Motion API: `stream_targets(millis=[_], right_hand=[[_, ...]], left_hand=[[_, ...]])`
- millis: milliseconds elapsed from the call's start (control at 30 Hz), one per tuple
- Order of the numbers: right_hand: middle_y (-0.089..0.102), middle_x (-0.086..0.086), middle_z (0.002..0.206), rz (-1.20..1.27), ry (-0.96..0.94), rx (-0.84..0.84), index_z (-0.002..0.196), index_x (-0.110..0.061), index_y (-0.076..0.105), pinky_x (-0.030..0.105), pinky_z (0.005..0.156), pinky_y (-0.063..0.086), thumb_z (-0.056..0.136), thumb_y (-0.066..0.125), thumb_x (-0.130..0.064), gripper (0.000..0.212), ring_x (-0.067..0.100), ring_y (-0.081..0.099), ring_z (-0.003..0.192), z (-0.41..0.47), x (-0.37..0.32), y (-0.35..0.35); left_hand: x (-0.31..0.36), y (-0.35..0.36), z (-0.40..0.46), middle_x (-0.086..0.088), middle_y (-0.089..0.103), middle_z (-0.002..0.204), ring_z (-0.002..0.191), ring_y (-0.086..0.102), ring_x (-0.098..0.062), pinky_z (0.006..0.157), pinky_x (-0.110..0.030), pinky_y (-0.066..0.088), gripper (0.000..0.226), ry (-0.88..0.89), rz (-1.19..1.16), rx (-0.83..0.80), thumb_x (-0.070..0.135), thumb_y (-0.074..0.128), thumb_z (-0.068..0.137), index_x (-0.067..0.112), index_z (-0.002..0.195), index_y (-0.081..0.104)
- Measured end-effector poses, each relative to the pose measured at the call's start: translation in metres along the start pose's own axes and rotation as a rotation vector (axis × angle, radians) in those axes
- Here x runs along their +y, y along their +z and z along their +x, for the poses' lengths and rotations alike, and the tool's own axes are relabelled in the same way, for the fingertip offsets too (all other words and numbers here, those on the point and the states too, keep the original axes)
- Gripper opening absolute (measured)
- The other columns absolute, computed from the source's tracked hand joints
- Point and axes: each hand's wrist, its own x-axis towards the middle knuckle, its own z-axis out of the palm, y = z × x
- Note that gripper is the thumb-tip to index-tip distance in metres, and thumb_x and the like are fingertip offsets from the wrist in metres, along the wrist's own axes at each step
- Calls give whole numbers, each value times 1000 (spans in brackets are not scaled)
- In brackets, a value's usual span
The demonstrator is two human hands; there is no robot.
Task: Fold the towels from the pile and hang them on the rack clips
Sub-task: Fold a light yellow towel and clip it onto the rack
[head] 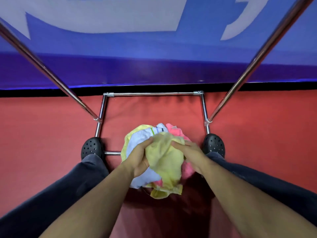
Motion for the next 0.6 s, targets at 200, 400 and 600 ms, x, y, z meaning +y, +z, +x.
stream_targets(millis=[200, 400, 600], right_hand=[[68, 18, 107, 271, -54, -46, 127, 4, 60, 30, 55, 57, 94, 72, -23, 44, 27, 69, 83, -81, -70, 5], [76, 15, 86, 507, -3, -316, 86, 1, 77, 40, 86, 57, 97, 51, -58, 65, 28, 75, 82, -149, -111, 2], [55, -1, 137, 385, -212, -137, 161, -24, 23, 40, 82, 59, 96, 67, -9, 79, 25, 69, 107, -189, -129, 9]], left_hand=[[50, 28, -75, -19, 74, 108, 97, 70, -27, 84, -36, 55, 42, 180, 109, -2, 35, 48, 103, 0, 110, 70], [95, 50, -144, -20, 66, 104, 86, 67, -30, 72, -36, 56, 24, 405, 207, 36, -1, 53, 92, 4, 114, 61], [119, 90, -209, -18, 72, 111, 87, 71, -28, 67, -34, 60, 41, 540, 234, -8, -9, 48, 96, 16, 125, 63]])
